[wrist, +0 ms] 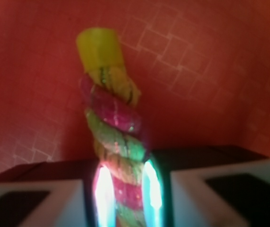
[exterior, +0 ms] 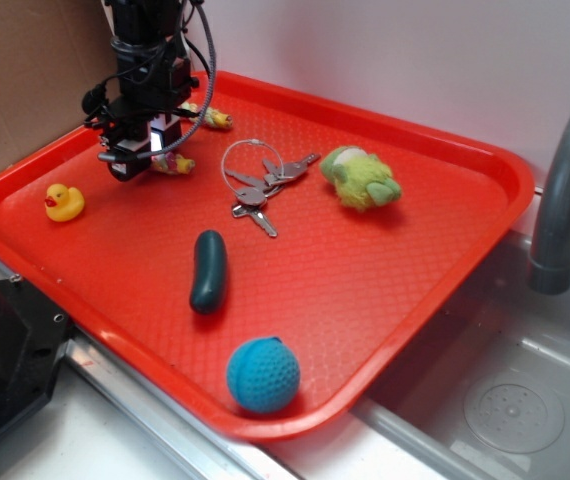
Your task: Grab the multicolored rope.
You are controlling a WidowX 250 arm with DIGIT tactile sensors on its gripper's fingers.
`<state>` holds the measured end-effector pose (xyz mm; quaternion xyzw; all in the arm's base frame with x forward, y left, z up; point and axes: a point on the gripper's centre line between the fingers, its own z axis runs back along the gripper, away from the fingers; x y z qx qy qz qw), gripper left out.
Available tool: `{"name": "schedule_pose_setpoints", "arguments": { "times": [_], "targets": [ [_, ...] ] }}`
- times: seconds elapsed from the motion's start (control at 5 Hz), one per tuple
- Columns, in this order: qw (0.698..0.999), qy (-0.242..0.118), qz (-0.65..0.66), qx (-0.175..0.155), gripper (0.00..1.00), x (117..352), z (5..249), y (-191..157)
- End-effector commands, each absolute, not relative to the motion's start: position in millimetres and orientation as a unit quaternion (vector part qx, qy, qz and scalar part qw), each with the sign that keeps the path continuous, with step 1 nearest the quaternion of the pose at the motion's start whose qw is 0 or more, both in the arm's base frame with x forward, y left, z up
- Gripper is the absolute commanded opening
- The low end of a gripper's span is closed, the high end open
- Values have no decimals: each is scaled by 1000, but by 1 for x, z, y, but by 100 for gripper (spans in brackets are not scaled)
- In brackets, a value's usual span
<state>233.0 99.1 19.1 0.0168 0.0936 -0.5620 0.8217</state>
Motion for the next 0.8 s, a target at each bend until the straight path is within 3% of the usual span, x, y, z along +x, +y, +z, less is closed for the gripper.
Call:
{"name": "schedule_pose_setpoints", "arguments": {
  "times": [0.0, 0.2, 0.4, 0.6],
  "targets": [
    [898, 51, -421, 119, 0, 255, 88, 53],
    [951, -4, -307, 38, 0, 247, 145, 47],
    [980, -59, -185, -38, 0, 235, 196, 48],
    [983, -71, -162, -41, 0, 230, 246, 49]
  ]
}}
